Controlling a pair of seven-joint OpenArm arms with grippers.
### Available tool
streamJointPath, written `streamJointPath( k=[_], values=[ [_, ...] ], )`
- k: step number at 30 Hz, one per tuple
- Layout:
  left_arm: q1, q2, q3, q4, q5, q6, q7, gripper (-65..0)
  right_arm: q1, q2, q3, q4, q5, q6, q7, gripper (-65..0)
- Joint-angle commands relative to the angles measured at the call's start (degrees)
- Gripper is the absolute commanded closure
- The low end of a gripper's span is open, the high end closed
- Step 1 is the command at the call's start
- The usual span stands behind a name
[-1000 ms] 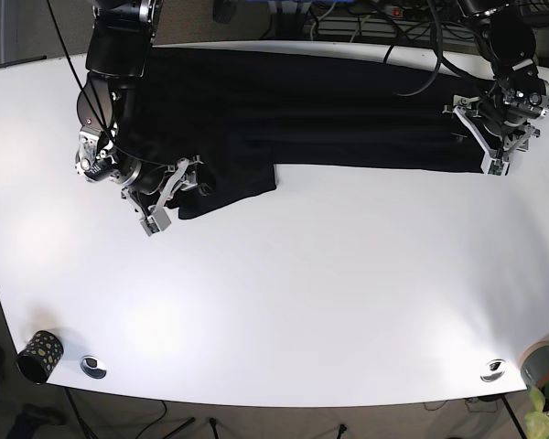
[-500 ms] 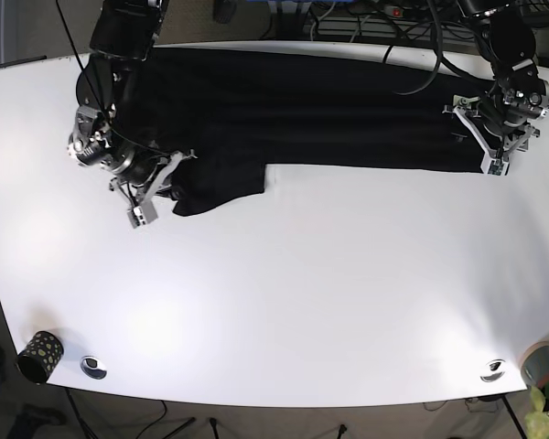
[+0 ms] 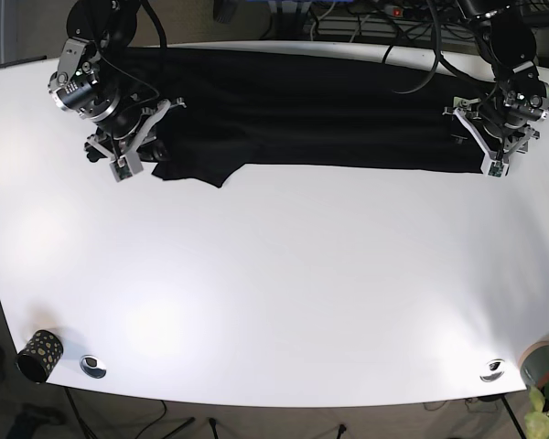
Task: Fold the T-shirt properly
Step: 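Pull the strip ends apart with both grippers to straighten it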
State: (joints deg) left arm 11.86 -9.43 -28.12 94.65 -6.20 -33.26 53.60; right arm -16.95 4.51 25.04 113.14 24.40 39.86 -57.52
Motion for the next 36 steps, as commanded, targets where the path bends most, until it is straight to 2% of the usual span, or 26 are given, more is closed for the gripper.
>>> streamJointPath(
  k=[1, 3, 7, 18, 19, 25, 28, 31, 36],
  values=[
    [-0.65, -0.37, 0.12, -2.04, 1.67, -0.20, 0.86, -42.8, -2.08, 0.45, -0.03, 1.71, 4.74, 0.14, 1.12, 0.0],
    [-0.91, -0.46, 0.03, -3.09, 1.67, -0.20, 0.42, -42.8, -3.75, 0.54, 0.33, 1.71, 6.23, 0.14, 1.21, 0.0],
    [-1.09, -0.46, 0.03, -3.71, 1.67, -0.20, 0.33, -42.8, -6.65, -0.16, 5.16, 1.71, 8.70, 0.14, 1.21, 0.0],
    [-1.09, -0.46, 0.03, -3.71, 1.32, -0.20, 0.33, -42.8, -7.62, -0.07, 11.40, -1.71, 8.34, 0.14, 1.21, 0.0],
    [-1.09, -0.46, 0.03, -3.71, 1.32, -0.20, 0.42, -42.8, -7.62, 0.01, 12.46, -2.59, 8.34, 0.14, 1.21, -2.4],
    [-1.09, -0.46, 0.03, -3.71, 1.32, -0.20, 0.42, -42.8, -8.41, -0.16, 17.47, -6.90, 5.97, 0.14, 1.12, -33.6],
    [-1.09, -0.46, 0.12, -3.71, 1.32, -0.20, 0.42, -42.8, -9.91, -0.16, 18.26, -5.49, 7.46, 0.14, 1.12, -44.2],
    [-1.09, -0.46, 0.12, -3.71, 1.32, -0.20, 0.42, -42.8, -11.40, -0.34, 18.17, -2.24, 10.45, 0.14, 1.12, -47.7],
    [-1.09, -0.37, 0.12, -3.71, 1.32, -0.20, 0.42, -42.8, -12.98, 0.10, 13.69, 0.13, 17.93, 0.14, 1.12, -47.4]
  ],
)
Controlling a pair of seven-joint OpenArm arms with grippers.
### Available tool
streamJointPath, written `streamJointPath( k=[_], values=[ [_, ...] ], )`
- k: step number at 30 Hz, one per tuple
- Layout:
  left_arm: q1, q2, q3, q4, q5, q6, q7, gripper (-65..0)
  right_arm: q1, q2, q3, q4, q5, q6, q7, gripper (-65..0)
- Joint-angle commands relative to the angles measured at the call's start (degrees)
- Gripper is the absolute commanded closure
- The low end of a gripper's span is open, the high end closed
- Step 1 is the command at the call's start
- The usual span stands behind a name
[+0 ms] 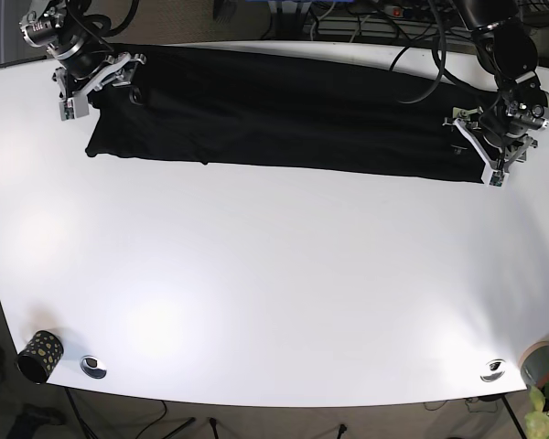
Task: Fold the T-shirt properly
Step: 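Pull the strip ends apart with both grippers to straighten it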
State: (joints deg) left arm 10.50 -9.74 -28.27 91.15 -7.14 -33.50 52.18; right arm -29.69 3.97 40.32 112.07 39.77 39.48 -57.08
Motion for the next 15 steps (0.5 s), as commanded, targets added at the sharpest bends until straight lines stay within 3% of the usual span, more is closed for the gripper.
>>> streamJointPath(
  k=[1, 6, 15],
  values=[
    [0.27, -0.06, 0.27, -0.21, 2.26, 0.05, 1.84, -42.8, -0.42, 1.26, -2.73, 1.20, 3.53, 0.52, 0.68, -47.4],
    [0.27, -0.06, 0.27, -0.12, 2.26, 0.05, 1.84, -42.8, -0.59, 2.58, -10.29, 1.20, 5.46, 0.52, 0.68, -47.4],
    [0.35, 0.02, 0.01, -0.21, 2.26, 0.05, 1.93, -42.8, 0.46, 2.14, -13.46, -5.13, -3.59, 0.52, 1.12, -47.4]
  ],
)
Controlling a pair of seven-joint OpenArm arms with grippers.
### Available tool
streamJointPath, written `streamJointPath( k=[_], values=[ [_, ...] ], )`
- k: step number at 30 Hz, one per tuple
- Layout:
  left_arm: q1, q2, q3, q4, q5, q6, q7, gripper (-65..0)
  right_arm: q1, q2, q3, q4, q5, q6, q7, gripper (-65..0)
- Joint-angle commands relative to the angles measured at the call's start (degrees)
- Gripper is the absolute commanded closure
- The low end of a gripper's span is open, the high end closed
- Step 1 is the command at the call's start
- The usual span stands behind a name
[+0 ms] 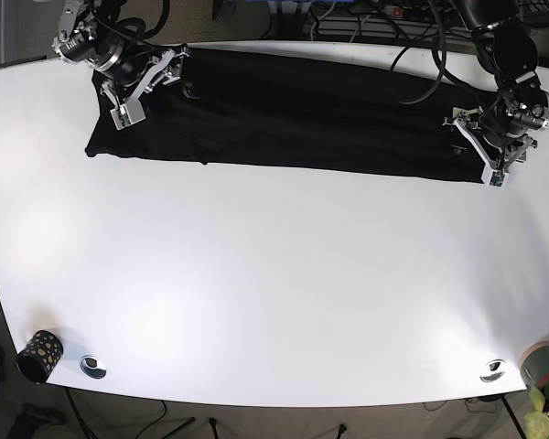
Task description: Fold the T-shirt properly
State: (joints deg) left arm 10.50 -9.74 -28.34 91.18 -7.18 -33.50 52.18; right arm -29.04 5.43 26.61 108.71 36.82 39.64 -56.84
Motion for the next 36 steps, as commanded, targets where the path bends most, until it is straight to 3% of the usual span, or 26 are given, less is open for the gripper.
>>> streamJointPath(
  k=[1, 8, 25, 30, 36],
  values=[
    [0.35, -0.06, 0.07, -0.41, 2.30, 0.05, 1.93, -42.8, 0.69, 0.85, 0.25, -3.34, -1.35, 0.36, 1.06, -47.4],
    [0.27, 0.46, 0.25, -1.46, 2.21, 0.05, 1.84, -43.1, 7.10, 3.32, 0.33, -13.19, -5.57, 0.36, 3.43, -47.4],
    [-14.94, 1.61, 0.07, -11.84, 2.04, -0.39, 2.10, -43.5, 26.97, 7.45, 0.16, -27.34, -5.65, 0.36, 3.52, -47.4],
    [-16.08, 1.34, -0.28, -6.03, -3.41, -6.02, 5.88, -43.5, 27.76, 7.54, 0.16, -27.25, -5.65, 0.36, 3.43, -47.4],
    [-15.91, 0.64, -7.14, 2.76, -9.66, -6.46, 14.06, -43.5, 27.76, 7.62, 0.16, -27.34, -5.65, 0.36, 3.43, -47.4]
  ],
)
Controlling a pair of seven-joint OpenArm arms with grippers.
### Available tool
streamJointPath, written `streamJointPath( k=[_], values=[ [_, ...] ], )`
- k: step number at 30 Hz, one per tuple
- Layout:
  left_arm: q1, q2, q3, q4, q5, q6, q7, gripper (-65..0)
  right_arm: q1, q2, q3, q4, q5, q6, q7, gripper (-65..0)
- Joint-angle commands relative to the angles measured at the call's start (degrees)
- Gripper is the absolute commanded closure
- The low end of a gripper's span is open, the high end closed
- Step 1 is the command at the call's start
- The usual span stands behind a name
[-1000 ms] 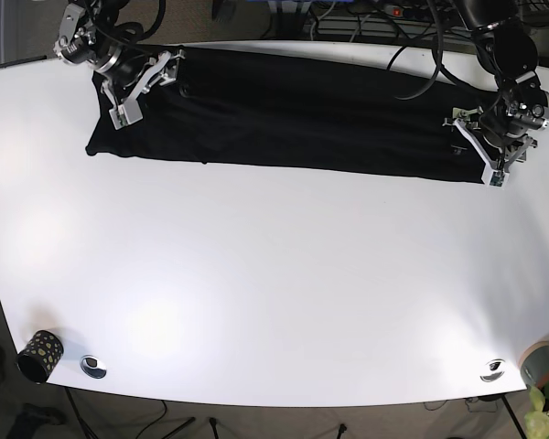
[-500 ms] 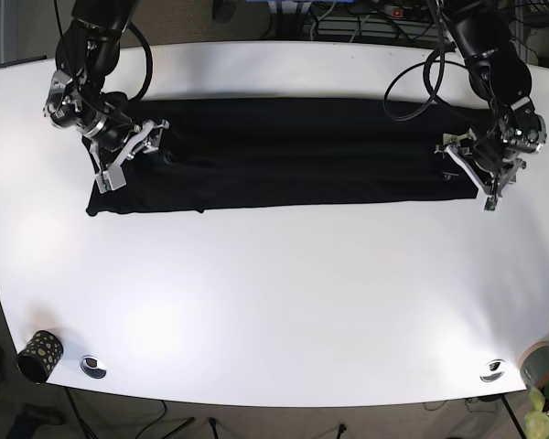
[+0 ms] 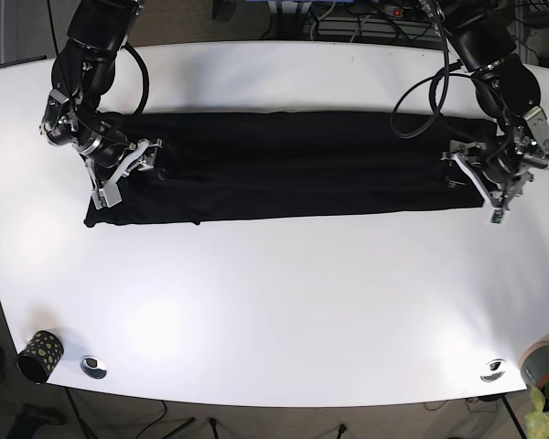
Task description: Fold the T-shirt properly
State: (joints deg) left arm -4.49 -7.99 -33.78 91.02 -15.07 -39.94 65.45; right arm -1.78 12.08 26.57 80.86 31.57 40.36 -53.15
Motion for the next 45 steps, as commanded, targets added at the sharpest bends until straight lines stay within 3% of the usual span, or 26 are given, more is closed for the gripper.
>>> streamJointPath(
  k=[1, 7, 11, 14, 37, 42, 45],
  values=[
    [-0.83, -1.37, -3.36, 3.97, -2.82, -0.01, 2.11, -43.6, 0.33, 0.98, 0.20, 0.50, -0.41, -0.36, -0.26, -47.4],
    [1.90, -3.66, -9.69, 3.97, -6.34, -0.06, 3.43, -44.2, 0.15, 0.98, 0.29, 0.50, -0.41, -0.36, -0.26, -47.4],
    [5.15, -4.89, -9.78, 1.77, -12.05, -0.06, 3.43, -49.0, 0.15, 0.98, 0.29, 0.50, -0.41, -0.36, -0.26, -47.4],
    [6.91, -5.86, -9.87, 0.01, -14.60, -0.06, 3.16, -49.2, 0.15, 0.98, 0.29, 0.50, -0.41, -0.36, -0.26, -47.4],
    [4.10, -3.40, -9.60, -12.91, -14.69, -0.06, -1.93, -49.7, 0.15, 0.72, 0.29, 0.15, -0.41, -0.36, -0.17, -47.4],
    [4.01, -3.22, -9.52, -13.70, -14.69, -0.06, -2.02, -47.4, 0.15, 0.72, 0.29, 0.15, -0.41, -0.36, -0.17, -47.4],
    [4.01, -3.13, -9.52, -13.70, -14.69, -0.06, -2.02, -36.3, 0.15, 0.63, 0.29, 0.15, -0.41, -0.36, -0.17, -47.4]
  ],
)
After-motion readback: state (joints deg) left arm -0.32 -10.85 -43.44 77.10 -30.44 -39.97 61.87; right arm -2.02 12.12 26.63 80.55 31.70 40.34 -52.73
